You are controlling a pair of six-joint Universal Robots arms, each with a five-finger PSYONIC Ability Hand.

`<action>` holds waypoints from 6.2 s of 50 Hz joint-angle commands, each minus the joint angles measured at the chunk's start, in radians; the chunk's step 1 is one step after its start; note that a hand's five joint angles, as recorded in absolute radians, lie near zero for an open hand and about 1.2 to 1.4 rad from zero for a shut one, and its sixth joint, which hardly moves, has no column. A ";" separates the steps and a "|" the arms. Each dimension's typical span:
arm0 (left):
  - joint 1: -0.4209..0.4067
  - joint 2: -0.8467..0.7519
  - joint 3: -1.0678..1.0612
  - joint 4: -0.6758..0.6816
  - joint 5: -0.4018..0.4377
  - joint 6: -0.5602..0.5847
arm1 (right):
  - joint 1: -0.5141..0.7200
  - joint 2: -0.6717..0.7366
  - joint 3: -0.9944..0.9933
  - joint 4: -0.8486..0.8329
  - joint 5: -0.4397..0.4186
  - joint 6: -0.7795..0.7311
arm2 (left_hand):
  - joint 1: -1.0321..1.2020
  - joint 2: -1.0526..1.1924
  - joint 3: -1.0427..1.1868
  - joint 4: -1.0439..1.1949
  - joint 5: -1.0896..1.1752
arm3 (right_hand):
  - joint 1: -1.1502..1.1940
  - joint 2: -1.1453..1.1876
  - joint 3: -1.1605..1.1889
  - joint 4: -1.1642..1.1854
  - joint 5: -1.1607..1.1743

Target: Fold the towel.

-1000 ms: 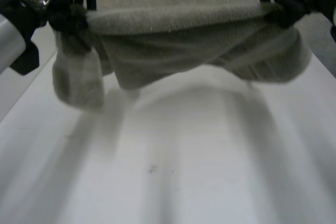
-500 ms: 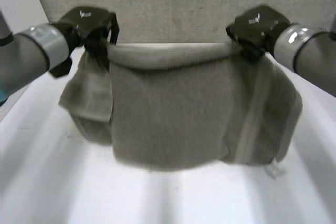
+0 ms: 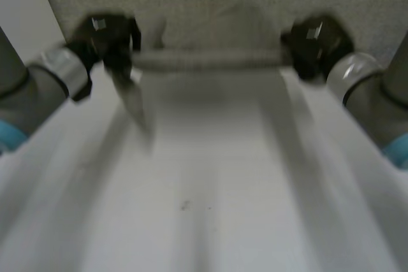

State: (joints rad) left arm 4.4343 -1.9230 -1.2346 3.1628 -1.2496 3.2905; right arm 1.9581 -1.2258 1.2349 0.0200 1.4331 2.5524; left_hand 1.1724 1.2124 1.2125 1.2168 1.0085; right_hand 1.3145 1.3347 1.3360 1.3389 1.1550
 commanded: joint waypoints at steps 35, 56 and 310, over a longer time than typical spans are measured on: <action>-0.064 0.120 -0.713 0.187 -0.016 0.385 | -0.010 0.014 0.497 -0.155 0.000 0.086 | -0.827 -0.867 -0.867 -0.871 -0.837 | 0.082 0.062 0.060 0.057 0.067; -0.021 0.222 -0.964 0.431 -0.222 0.399 | -0.015 0.015 0.499 -0.167 0.000 0.088 | -0.818 -0.858 -0.858 -0.862 -0.829 | 0.082 0.062 0.060 0.057 0.067; 0.097 -0.237 -0.136 0.327 0.108 0.188 | -0.085 0.209 -0.089 0.101 -0.074 0.063 | 0.224 0.184 0.184 0.180 0.213 | 0.082 0.062 0.060 0.057 0.067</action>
State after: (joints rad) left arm 4.5007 -2.1263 -1.1600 3.4115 -1.2001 3.4404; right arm 1.8752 -1.0281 0.9140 0.2170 1.3811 2.6445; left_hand 1.1817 1.2175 1.2166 1.2188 1.0183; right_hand 1.3173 1.3142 1.3324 1.3406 1.1695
